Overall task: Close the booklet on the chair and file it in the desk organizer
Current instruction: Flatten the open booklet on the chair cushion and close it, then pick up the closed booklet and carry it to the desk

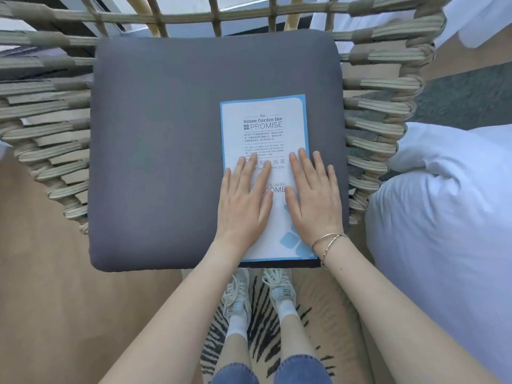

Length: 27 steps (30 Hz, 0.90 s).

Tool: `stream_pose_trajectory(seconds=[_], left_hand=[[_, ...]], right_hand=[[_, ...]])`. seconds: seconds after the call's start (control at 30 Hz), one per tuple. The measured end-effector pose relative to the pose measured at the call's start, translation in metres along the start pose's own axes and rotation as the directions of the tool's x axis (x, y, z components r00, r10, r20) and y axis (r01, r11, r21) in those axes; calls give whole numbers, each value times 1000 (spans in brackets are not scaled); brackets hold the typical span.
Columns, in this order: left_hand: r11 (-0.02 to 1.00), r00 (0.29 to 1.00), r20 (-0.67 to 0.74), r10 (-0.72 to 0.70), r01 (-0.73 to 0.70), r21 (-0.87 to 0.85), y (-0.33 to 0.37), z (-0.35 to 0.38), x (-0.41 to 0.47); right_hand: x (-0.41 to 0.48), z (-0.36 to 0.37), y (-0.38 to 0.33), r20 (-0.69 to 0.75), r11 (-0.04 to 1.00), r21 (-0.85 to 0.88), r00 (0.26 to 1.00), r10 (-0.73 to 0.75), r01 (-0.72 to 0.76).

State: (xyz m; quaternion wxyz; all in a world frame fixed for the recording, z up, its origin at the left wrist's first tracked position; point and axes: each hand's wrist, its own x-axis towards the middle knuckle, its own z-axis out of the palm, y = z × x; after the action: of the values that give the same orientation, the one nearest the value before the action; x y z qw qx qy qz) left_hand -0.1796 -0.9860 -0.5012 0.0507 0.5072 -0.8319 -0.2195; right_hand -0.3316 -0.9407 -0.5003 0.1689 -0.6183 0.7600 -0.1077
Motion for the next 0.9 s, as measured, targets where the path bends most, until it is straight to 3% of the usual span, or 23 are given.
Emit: stream_pose_trajectory(seconds=[0.23, 0.37, 0.53, 0.67, 0.9], left_hand=[[998, 999, -29, 42, -40, 55, -12, 16, 0], [998, 998, -32, 52, -51, 24, -8, -4, 3], [994, 996, -68, 53, -46, 101, -20, -35, 44], [987, 999, -26, 24, -19, 158, -35, -40, 84], [975, 995, 33, 96, -100, 196, -50, -12, 104]], right_hand=[[-1, 14, 6, -12, 997, -74, 1000, -15, 14], [5, -5, 0, -8, 1000, -21, 1000, -8, 8], [55, -31, -11, -46, 998, -42, 998, -40, 38], [100, -27, -22, 19, 992, -102, 997, -78, 80], [120, 7, -22, 116, 962, -213, 982, -147, 169]])
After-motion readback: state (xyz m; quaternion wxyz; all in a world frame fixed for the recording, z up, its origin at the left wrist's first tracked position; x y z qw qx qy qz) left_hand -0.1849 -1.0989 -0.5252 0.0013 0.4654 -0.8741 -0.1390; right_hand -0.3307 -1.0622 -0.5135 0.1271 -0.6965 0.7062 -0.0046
